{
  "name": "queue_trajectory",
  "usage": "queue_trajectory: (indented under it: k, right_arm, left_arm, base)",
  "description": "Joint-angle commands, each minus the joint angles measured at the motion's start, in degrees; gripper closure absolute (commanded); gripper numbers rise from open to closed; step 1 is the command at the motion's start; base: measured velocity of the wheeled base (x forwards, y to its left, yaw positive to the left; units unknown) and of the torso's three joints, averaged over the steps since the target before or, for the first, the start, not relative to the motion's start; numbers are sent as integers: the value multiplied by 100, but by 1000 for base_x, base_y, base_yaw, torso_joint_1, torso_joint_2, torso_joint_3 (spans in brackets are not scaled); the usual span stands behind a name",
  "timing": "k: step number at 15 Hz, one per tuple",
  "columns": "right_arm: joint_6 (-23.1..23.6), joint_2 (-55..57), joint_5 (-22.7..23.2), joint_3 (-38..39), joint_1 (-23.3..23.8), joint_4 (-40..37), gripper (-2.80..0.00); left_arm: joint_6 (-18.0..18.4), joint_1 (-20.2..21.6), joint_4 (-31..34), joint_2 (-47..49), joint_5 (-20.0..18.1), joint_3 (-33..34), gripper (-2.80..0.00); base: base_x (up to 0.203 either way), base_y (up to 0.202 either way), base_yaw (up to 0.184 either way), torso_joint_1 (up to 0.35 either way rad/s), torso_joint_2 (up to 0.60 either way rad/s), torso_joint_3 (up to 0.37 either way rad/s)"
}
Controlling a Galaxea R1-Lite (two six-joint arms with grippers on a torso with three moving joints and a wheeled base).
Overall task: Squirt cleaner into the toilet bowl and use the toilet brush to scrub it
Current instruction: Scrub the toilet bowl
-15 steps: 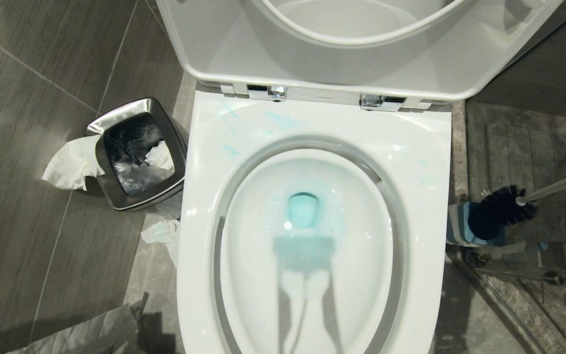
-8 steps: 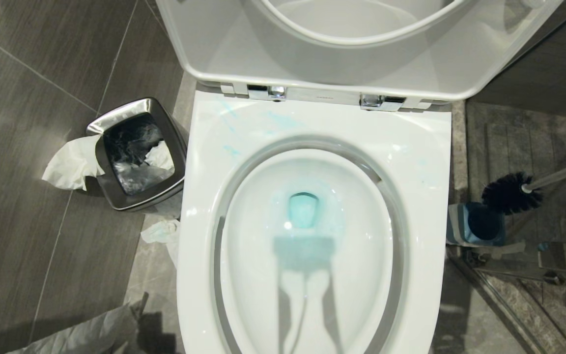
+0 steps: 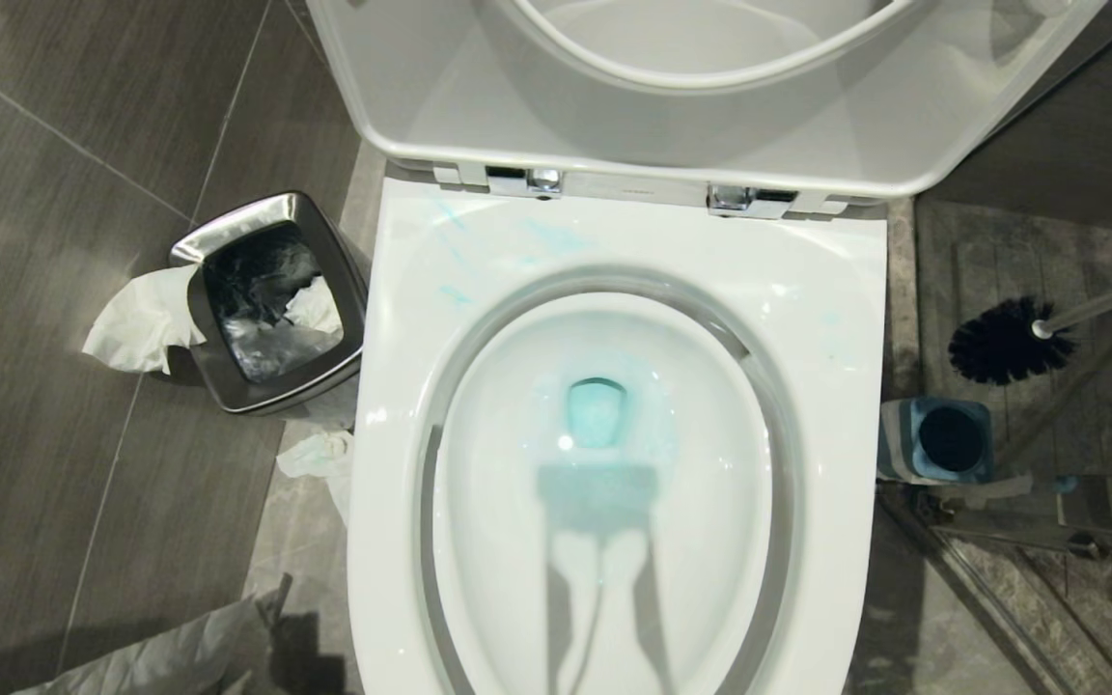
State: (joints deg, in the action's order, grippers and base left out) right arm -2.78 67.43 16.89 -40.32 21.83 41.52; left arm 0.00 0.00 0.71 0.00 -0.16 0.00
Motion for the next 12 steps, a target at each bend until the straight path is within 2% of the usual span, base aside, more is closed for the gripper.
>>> queue_trajectory:
  k: [1,6,10,12]
  right_arm:
    - [-5,-133,23,-390,-209,-343,0]
    - [-3,-492,34,-1276,-452,-1638,0]
    - [0,-1214,250,-2179,-460,-3511,0]
    - [8,-1504,299,-2533,-467,-4200,0]
  left_arm:
    - [0,0,0,0,-2,9,0]
    - [0,0,0,0,-2,9,0]
    - [0,0,0,0,-2,9,0]
    - [0,0,0,0,-2,9,0]
  base:
    - [0,0,0,0,0,0]
    - [0,0,0,0,0,0]
    - [0,0,0,0,0,0]
    - [0,0,0,0,0,0]
